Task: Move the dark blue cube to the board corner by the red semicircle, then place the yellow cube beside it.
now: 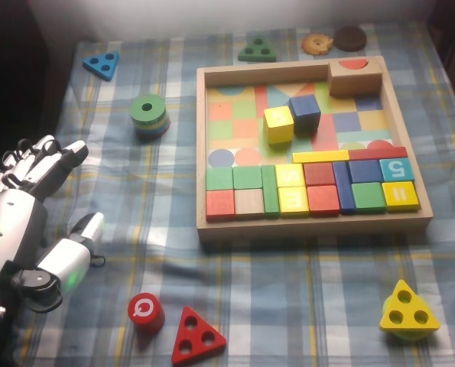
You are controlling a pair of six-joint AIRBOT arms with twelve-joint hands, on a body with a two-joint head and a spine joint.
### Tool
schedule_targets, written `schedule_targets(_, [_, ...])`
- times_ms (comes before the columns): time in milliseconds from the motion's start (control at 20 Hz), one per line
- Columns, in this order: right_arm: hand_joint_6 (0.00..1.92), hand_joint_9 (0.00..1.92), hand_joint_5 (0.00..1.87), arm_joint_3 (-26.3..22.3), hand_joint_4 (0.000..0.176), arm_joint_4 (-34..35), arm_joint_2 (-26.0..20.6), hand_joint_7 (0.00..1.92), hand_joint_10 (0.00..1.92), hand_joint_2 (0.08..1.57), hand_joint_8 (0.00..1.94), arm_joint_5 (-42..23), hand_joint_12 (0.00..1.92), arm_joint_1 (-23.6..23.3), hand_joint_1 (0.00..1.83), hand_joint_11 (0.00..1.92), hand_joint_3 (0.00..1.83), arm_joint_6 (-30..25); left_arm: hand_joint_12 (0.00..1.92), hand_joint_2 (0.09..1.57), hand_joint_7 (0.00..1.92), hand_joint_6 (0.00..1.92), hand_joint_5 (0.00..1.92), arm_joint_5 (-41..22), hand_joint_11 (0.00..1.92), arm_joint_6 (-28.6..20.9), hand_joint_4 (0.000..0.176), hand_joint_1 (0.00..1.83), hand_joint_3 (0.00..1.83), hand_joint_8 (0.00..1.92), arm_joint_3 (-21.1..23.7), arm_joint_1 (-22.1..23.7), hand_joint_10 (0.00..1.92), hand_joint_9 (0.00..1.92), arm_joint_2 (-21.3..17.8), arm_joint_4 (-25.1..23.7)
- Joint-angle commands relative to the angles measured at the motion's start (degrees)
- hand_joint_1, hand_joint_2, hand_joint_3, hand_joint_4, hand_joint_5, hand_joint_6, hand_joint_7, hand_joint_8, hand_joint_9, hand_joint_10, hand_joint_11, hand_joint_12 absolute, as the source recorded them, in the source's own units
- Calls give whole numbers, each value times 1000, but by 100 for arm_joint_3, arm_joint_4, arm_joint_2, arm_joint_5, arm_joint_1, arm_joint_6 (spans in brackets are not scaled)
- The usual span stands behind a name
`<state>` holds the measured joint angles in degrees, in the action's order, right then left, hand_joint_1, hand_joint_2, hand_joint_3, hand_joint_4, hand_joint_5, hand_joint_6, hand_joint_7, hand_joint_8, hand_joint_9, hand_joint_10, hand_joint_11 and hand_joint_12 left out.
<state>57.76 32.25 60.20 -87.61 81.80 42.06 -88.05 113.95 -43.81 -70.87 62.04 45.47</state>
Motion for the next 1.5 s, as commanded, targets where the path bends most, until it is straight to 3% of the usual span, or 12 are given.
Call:
schedule_targets(0, [14,286,436,32,24,-81,-25,392,21,1338,8,-698,652,-55,92,0,12,-64,0,1388,96,4,292,-617,0,-22,46,683,17,5,-29,44,7,82,1,-269])
schedule_targets(100, [2,268,425,32,31,-81,-25,381,4,1368,3,-696,571,-57,54,0,10,-64,0,1398,92,1,282,-618,0,-22,52,652,11,1,-25,44,4,82,1,-269])
schedule_targets(350, [2,192,362,454,3,-829,-113,301,4,1344,1,-120,332,-478,3,0,0,-741,0,1401,95,1,268,-617,0,-22,56,660,2,1,-8,43,3,89,-5,-250])
schedule_targets(450, [1,168,363,773,9,-1629,-255,306,3,1309,2,578,267,-1074,19,0,0,-995,0,1392,108,6,293,-604,0,-22,40,705,0,3,-6,43,9,114,-8,-246])
schedule_targets(550, [1,45,331,988,45,-2229,-326,203,2,1293,2,1127,22,-1539,7,0,0,-1115,0,1396,102,4,300,-590,0,-22,47,644,1,1,-13,43,3,110,-4,-246])
schedule_targets(850, [11,0,347,1903,0,-4284,-114,61,0,1332,0,3051,0,-3096,0,0,9,-1966,0,1390,97,5,316,-526,0,-22,42,662,0,1,-23,41,2,107,-1,-245])
schedule_targets(900, [22,0,376,2049,0,-4546,-26,47,0,1341,0,3279,0,-3298,0,0,13,-2072,0,1389,99,5,317,-522,0,-22,43,661,0,2,-24,41,5,113,-1,-245])
schedule_targets(950, [19,0,448,2186,29,-4806,63,31,0,1289,0,3487,0,-3452,0,0,0,-2192,0,1394,92,1,309,-520,0,-22,48,649,0,1,-27,41,2,107,-1,-245])
schedule_targets(1050, [14,0,458,2498,0,-5368,314,33,0,1190,2,3823,0,-3734,0,0,0,-2589,0,1384,113,1,314,-514,0,-22,53,681,0,7,-32,41,7,124,-1,-245])
schedule_targets(1150, [0,0,411,2640,23,-5731,467,2,0,1070,0,4052,0,-3927,0,0,0,-2685,0,1394,95,0,304,-511,0,-22,58,647,2,1,-35,41,1,109,-1,-246])
schedule_targets(1250, [7,0,435,2728,0,-6074,597,0,0,1016,0,4287,0,-4099,0,0,0,-2687,0,1392,97,2,312,-503,0,-21,49,675,0,3,-36,41,0,102,-1,-247])
schedule_targets(1450, [1,0,386,2750,33,-6373,646,0,0,1034,0,4461,0,-4253,0,0,0,-2687,0,1404,88,3,313,-467,0,-21,49,641,2,0,-42,41,2,90,3,-251])
